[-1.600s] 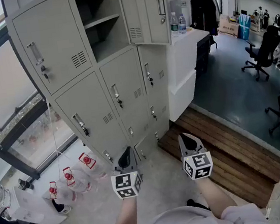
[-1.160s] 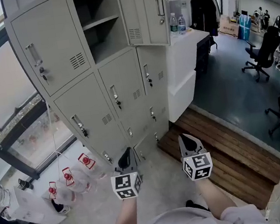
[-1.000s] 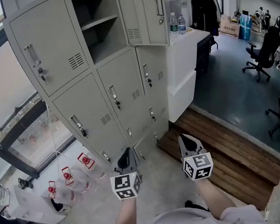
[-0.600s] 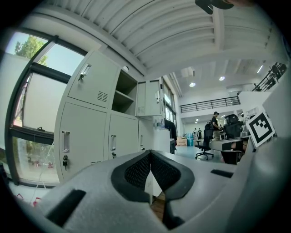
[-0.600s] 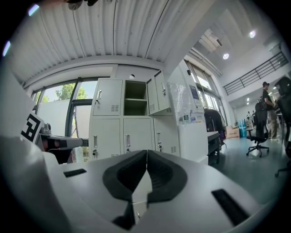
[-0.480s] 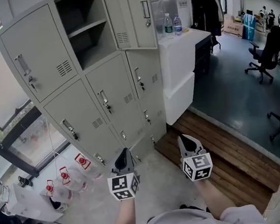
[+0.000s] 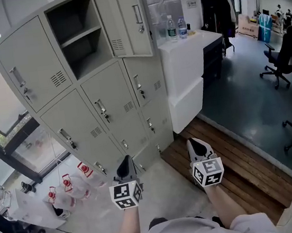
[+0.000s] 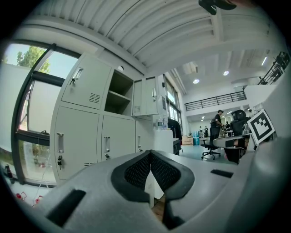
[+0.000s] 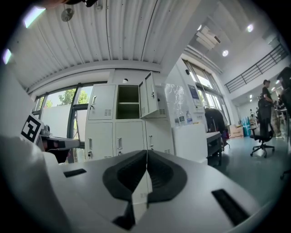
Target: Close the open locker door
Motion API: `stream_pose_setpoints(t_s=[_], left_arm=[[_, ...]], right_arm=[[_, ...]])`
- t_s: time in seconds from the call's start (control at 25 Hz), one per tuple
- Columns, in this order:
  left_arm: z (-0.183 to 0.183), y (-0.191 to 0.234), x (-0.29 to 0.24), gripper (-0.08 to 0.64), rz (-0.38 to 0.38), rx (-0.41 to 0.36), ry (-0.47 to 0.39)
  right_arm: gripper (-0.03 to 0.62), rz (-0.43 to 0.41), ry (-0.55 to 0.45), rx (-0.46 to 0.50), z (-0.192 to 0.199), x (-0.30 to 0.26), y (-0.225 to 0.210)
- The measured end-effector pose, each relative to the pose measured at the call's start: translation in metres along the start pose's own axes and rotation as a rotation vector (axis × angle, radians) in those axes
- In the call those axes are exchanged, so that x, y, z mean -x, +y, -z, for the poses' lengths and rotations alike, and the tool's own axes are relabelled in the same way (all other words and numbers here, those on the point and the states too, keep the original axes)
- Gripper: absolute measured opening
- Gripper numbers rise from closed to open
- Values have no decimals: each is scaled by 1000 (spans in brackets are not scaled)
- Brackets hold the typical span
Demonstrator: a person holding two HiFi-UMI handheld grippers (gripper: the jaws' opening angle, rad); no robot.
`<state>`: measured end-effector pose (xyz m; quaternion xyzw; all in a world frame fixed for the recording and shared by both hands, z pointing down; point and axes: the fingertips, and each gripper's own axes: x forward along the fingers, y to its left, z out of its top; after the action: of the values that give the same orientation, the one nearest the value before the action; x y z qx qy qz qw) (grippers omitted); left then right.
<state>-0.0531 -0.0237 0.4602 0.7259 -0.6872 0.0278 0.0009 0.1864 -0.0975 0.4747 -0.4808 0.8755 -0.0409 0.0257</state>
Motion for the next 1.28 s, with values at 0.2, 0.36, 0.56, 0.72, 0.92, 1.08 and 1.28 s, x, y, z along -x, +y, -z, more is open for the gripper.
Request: stream_pose_setpoints(t_s=[0.2, 0.36, 0.56, 0.72, 0.92, 1.08, 1.28], left_arm=[[-3, 0, -23, 8, 11, -6, -3], [-1, 16, -49, 8, 21, -3, -6], [2, 45, -100, 8, 55, 7, -13], [1, 73, -147, 8, 109, 1, -10], [-7, 111, -203, 8, 187, -11, -8], [-12, 142, -232, 8, 221, -13, -15], [-10, 155, -254, 8, 235, 11, -19]], right_arm=[[12, -1, 3, 11, 0, -19, -13], [12, 13, -4, 20, -2, -45, -19], [14, 47, 0, 18, 3, -91, -23], [12, 88, -1, 11, 4, -138, -19], [14, 136, -4, 6, 0, -199, -4], [14, 166, -5, 11, -3, -233, 7], [14, 176, 3, 30, -6, -255, 7]])
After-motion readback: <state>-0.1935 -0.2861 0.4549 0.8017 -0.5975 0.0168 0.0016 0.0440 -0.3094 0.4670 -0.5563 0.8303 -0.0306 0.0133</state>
